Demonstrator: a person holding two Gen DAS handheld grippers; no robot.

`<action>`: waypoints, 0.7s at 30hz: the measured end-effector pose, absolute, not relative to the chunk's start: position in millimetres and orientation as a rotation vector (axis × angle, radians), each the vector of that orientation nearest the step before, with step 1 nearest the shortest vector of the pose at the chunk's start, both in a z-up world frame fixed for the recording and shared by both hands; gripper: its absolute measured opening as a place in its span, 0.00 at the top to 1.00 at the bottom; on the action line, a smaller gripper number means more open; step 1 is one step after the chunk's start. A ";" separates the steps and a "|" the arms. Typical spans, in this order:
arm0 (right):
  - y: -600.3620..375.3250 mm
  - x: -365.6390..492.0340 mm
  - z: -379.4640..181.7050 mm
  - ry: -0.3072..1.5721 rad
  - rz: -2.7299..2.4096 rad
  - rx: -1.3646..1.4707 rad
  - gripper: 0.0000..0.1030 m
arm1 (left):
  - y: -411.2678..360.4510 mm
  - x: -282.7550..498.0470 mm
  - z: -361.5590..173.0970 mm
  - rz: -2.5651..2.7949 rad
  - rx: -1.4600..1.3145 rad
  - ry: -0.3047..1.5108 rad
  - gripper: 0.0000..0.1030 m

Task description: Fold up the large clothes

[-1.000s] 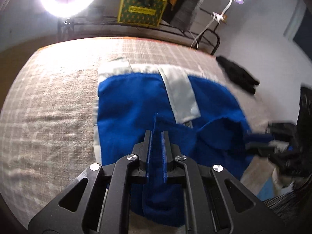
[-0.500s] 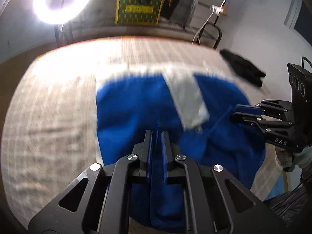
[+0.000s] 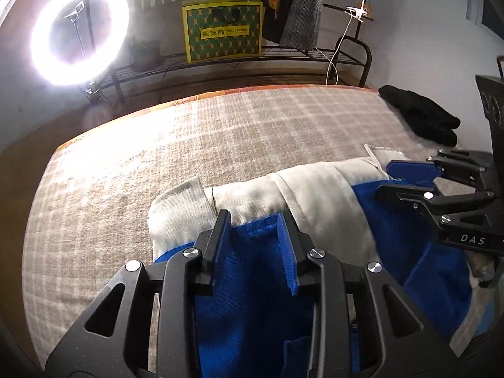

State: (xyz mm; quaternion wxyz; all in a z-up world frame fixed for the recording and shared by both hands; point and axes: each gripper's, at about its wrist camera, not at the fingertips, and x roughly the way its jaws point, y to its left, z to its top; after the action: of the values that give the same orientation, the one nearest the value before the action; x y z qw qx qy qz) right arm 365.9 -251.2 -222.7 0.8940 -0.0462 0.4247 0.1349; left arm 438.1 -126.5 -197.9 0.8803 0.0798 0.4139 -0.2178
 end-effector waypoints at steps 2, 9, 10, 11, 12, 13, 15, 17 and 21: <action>-250.8 370.3 -227.9 0.885 0.284 -0.112 0.57 | -127.1 438.7 -203.1 -0.453 0.181 0.850 0.69; -258.8 368.1 -241.5 0.917 0.319 -0.154 0.53 | -125.3 434.9 -212.9 -0.471 0.178 0.843 0.69; -260.0 366.2 -243.4 0.919 0.325 -0.151 0.53 | -124.3 434.9 -214.9 -0.477 0.174 0.844 0.69; -261.6 365.3 -245.8 0.921 0.329 -0.143 0.53 | -124.0 435.6 -217.4 -0.481 0.169 0.846 0.69; -262.5 365.2 -248.7 0.925 0.331 -0.130 0.53 | -124.4 437.1 -218.2 -0.484 0.166 0.845 0.69; -262.6 365.3 -252.1 0.930 0.333 -0.124 0.53 | -124.4 437.8 -221.6 -0.487 0.162 0.843 0.69; -262.5 368.3 -257.4 0.934 0.335 -0.120 0.52 | -125.2 437.8 -223.9 -0.491 0.169 0.839 0.69; -264.9 370.2 -260.8 0.929 0.335 -0.094 0.52 | -124.8 439.8 -227.3 -0.497 0.162 0.842 0.69; -265.8 367.8 -257.6 0.916 0.325 -0.079 0.52 | -125.5 434.6 -219.0 -0.472 0.186 0.827 0.69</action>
State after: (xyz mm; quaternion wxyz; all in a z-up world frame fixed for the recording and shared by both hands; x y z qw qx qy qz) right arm 367.8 -265.8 -257.6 0.8835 -0.0379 0.4401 0.1559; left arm 434.6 -125.5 -219.0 0.8846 0.0893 0.3977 -0.2268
